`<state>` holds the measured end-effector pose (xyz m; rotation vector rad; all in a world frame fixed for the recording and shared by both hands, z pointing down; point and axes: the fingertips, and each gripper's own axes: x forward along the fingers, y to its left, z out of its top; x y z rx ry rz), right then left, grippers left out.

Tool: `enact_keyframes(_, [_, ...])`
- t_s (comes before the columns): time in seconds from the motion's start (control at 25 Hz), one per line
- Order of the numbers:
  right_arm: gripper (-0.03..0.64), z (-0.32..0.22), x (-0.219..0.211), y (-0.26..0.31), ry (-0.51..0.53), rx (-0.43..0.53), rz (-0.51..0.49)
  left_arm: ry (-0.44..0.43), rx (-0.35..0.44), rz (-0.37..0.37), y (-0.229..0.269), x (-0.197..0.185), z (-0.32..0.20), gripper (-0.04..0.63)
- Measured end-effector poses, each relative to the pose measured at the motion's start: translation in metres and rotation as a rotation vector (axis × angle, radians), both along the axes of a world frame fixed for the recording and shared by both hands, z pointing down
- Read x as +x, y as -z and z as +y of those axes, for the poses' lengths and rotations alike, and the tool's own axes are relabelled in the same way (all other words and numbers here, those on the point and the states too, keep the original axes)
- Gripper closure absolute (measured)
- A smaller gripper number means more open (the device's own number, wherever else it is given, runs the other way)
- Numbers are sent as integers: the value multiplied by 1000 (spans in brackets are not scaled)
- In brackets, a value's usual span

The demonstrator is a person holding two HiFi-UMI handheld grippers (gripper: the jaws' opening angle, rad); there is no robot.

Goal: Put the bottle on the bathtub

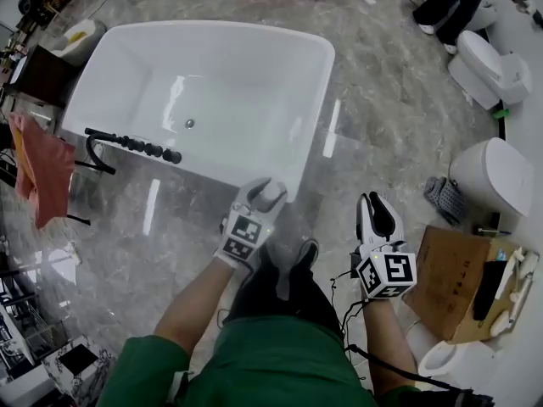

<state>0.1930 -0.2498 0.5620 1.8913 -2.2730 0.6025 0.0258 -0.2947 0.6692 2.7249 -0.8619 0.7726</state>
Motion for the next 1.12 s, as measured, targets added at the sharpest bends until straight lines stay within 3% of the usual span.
enact_keyframes(0.48, [543,13,15,-26,-68,-50,5,-61,-28,-18,-31,16,-15,425])
enact_keyframes(1.12, [543,11,12,-39,-53,-73,-11,-101,-38,-54,-52,29,-22,420])
